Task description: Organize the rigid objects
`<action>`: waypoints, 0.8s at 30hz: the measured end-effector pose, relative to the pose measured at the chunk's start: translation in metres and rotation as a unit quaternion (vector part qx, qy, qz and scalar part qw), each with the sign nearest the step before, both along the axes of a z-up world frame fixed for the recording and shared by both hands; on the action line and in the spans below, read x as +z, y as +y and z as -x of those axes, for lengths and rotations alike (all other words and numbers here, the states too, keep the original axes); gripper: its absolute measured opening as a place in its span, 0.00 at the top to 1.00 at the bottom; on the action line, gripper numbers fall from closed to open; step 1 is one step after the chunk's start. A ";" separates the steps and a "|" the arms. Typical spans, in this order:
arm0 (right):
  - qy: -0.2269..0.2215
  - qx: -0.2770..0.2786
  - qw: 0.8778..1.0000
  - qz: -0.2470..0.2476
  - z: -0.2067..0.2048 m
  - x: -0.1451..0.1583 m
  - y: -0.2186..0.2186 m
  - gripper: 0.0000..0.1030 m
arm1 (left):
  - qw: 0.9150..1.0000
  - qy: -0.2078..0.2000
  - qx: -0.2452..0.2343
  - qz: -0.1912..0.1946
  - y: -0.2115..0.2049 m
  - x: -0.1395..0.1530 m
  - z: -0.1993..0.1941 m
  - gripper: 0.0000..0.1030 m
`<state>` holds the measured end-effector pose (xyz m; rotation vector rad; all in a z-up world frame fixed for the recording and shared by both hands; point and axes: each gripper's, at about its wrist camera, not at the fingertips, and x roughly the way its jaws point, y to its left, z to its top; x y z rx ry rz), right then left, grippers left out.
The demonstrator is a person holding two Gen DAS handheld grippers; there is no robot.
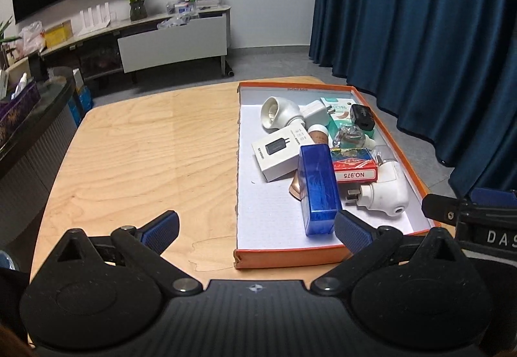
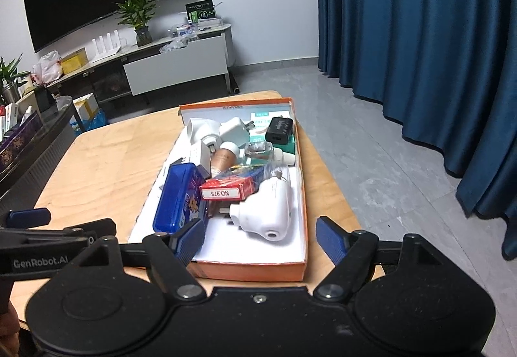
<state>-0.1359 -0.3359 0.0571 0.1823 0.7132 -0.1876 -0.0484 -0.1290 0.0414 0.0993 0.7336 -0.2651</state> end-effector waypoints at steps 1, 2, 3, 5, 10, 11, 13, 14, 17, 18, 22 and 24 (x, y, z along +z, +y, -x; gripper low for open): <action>0.001 -0.001 1.000 0.000 0.000 0.000 -0.001 0.13 | 1.000 0.000 0.001 -0.002 -0.001 -0.001 -0.001 0.00; 0.003 -0.002 1.000 0.000 -0.001 -0.001 -0.001 0.13 | 1.000 -0.001 0.002 -0.002 0.000 -0.002 0.005 0.00; 0.003 -0.003 1.000 0.000 0.000 -0.002 -0.001 0.13 | 1.000 0.002 0.002 -0.001 0.000 -0.003 0.004 0.00; 0.005 -0.002 1.000 -0.001 -0.001 -0.003 -0.001 0.13 | 1.000 0.005 0.001 0.003 0.000 -0.006 0.008 0.00; 0.009 0.000 1.000 -0.002 -0.002 -0.006 0.001 0.13 | 1.000 0.009 0.004 0.001 -0.001 -0.008 0.010 0.00; 0.010 0.000 1.000 -0.002 -0.002 -0.006 0.001 0.13 | 1.000 0.010 0.005 0.002 -0.002 -0.009 0.010 0.00; 0.012 0.003 1.000 -0.002 -0.004 -0.007 0.001 0.13 | 1.000 0.014 0.007 0.003 -0.002 -0.010 0.009 0.00; 0.013 0.004 1.000 -0.002 -0.005 -0.007 0.002 0.13 | 1.000 0.015 0.006 0.002 -0.002 -0.010 0.009 0.00; 0.014 0.006 1.000 -0.002 -0.005 -0.008 0.003 0.13 | 1.000 0.017 0.008 0.002 -0.002 -0.011 0.008 0.00; 0.014 0.005 1.000 -0.002 -0.005 -0.008 0.003 0.13 | 1.000 0.018 0.008 0.002 -0.003 -0.011 0.008 0.00; 0.017 0.006 1.000 -0.002 -0.007 -0.010 0.004 0.13 | 1.000 0.019 0.006 -0.003 -0.003 -0.013 0.008 0.00; 0.018 0.006 1.000 -0.002 -0.007 -0.012 0.004 0.13 | 1.000 0.020 0.005 -0.002 -0.003 -0.013 0.008 0.00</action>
